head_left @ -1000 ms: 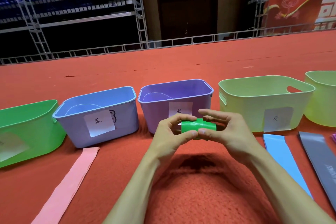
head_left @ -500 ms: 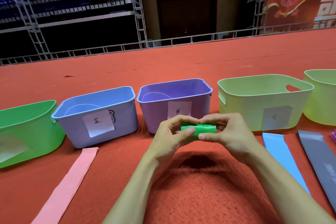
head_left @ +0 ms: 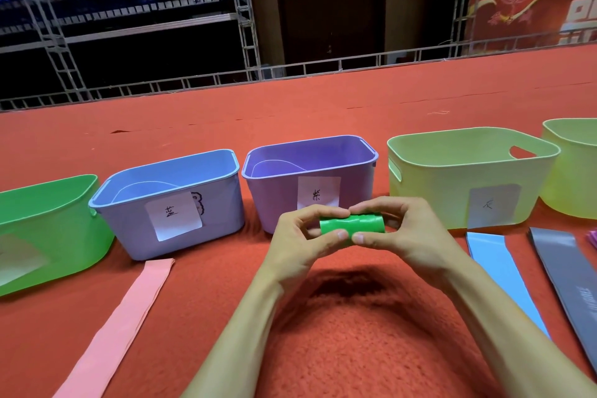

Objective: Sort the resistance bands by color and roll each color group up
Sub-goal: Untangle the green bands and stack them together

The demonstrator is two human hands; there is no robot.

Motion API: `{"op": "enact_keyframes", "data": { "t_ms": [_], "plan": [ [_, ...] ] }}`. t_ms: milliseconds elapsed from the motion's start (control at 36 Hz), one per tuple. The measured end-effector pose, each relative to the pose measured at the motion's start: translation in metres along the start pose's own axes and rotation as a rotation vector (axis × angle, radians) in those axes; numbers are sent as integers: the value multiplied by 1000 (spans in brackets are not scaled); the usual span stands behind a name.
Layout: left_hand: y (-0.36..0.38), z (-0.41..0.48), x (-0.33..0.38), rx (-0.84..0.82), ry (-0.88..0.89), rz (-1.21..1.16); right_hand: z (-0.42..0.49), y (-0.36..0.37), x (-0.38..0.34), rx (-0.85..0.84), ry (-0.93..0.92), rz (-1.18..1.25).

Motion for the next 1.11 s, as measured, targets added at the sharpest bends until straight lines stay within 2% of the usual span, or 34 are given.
{"op": "enact_keyframes", "data": {
  "t_ms": [306, 611, 694, 889, 1111],
  "plan": [
    [0, 1, -7, 10, 8, 40, -2, -2, 3, -32, 50, -24],
    [2, -5, -7, -38, 1, 49, -4, -5, 5, -15, 73, -37],
    [5, -11, -5, -95, -32, -2, -7, -6, 4, -5, 87, -62],
    [0, -19, 15, -203, -46, 102, -21, 1, -10, 2, 122, -68],
    [-24, -36, 60, -212, 0, 175, -26, 33, -53, -36, 104, -14]
  ]
}}
Point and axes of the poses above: each hand's wrist, its own z-axis towards the middle knuckle, its own y-axis out of the palm, x = y × z, the point moved 6 cm from there along z, towards the middle knuckle, and after that the axes turned 11 degrees about z, right-handed, at the moved point
